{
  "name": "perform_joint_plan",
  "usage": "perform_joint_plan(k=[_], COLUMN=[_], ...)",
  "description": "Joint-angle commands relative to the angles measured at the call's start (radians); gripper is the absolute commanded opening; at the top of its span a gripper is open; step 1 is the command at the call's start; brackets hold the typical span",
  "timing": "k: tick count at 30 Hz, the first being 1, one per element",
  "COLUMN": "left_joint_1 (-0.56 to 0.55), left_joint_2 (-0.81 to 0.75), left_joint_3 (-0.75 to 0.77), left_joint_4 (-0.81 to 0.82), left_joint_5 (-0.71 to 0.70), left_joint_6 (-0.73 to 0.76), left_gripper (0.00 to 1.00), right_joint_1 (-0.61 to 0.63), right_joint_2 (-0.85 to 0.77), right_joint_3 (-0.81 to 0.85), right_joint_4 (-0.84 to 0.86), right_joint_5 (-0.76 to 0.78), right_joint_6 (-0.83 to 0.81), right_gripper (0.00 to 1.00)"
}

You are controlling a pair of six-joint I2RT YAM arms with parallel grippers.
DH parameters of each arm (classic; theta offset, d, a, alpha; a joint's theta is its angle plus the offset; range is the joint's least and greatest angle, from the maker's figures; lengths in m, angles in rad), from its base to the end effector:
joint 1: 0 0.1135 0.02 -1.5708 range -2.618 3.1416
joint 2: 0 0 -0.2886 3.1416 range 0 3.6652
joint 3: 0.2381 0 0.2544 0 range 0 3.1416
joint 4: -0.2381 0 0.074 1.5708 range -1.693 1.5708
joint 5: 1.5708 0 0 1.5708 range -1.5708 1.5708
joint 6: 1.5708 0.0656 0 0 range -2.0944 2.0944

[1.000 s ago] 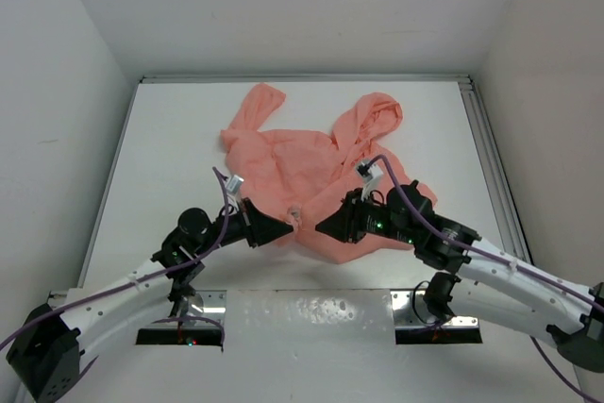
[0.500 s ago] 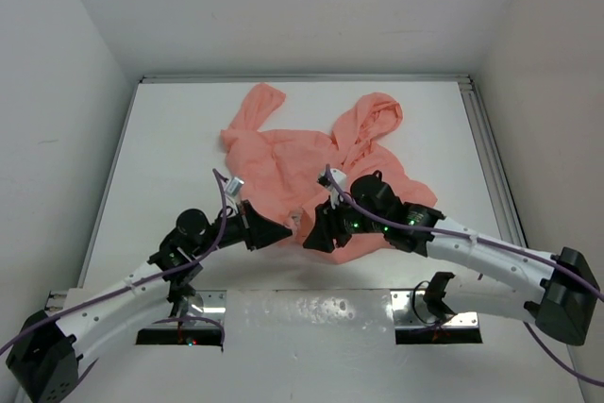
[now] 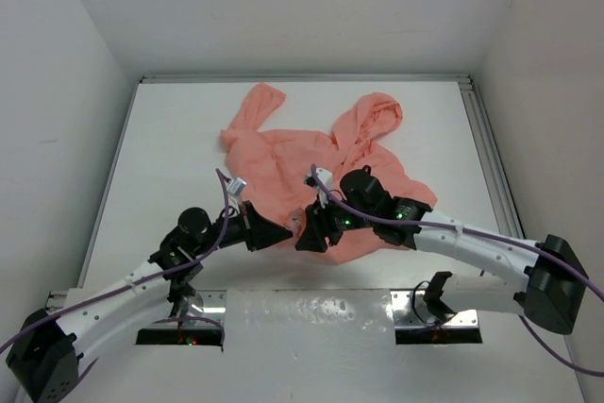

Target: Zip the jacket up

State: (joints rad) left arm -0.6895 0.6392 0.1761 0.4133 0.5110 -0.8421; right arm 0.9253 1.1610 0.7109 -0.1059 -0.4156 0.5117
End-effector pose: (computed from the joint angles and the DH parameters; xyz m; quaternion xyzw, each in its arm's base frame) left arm 0.1088 -0.1313 0.2224 0.1203 0.7122 -0.5942 0.3538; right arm 0.1398 0.2297 0.2539 -0.2737 0.8164 0.4487 0.2392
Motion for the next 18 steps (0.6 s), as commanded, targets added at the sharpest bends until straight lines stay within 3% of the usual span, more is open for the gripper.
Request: perform_joint_plan(k=[1, 11, 14, 18], left_joint_1=[-0.01, -0.01, -0.01, -0.01], left_joint_2=[-0.009, -0.038, -0.044, -0.052], left_joint_3=[0.039, 0.04, 0.037, 0.03], left_joint_4=[0.025, 0.016, 0.012, -0.011], left_joint_5=[0.015, 0.035, 0.03, 0.023], left_joint_6=[0.008, 0.006, 0.001, 0.014], left_gripper=[0.0, 0.0, 0.0, 0.0], right_joint_1=[0.0, 0.0, 0.0, 0.0], right_joint_2=[0.014, 0.058, 0.046, 0.016], right_joint_3=[0.036, 0.047, 0.035, 0.012], right_joint_4=[0.051, 0.055, 0.069, 0.083], right_joint_5=[-0.031, -0.003, -0.012, -0.009], right_joint_6=[-0.024, -0.064, -0.058, -0.038], right_gripper=[0.46, 0.49, 0.41, 0.18])
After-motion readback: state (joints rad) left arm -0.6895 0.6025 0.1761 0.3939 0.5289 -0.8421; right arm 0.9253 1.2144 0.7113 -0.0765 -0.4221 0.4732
